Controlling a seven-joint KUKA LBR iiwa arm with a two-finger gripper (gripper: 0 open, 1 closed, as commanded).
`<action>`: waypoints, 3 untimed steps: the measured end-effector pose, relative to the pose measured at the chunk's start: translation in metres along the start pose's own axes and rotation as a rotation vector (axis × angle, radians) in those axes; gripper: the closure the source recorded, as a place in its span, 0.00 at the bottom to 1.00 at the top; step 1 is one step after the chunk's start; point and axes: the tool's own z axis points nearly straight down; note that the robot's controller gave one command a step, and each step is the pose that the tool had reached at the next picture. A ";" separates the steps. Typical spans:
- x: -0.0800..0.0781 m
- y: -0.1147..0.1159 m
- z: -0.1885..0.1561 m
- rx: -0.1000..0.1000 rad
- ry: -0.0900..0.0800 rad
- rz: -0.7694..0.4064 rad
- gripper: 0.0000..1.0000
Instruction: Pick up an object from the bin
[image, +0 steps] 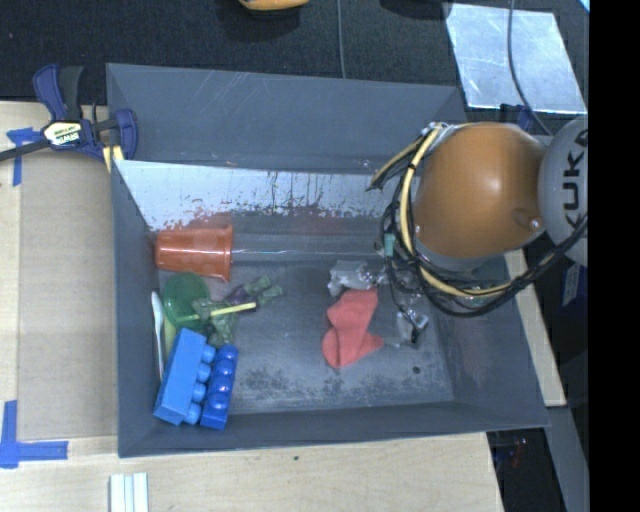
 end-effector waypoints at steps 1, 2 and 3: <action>-0.001 -0.006 -0.004 0.005 -0.004 -0.102 0.00; 0.005 -0.001 0.032 0.005 -0.006 -0.134 0.00; -0.003 -0.007 0.055 0.006 -0.006 -0.256 0.00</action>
Offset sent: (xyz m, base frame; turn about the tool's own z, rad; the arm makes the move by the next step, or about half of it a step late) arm -0.0033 -0.0042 -0.0316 -0.1345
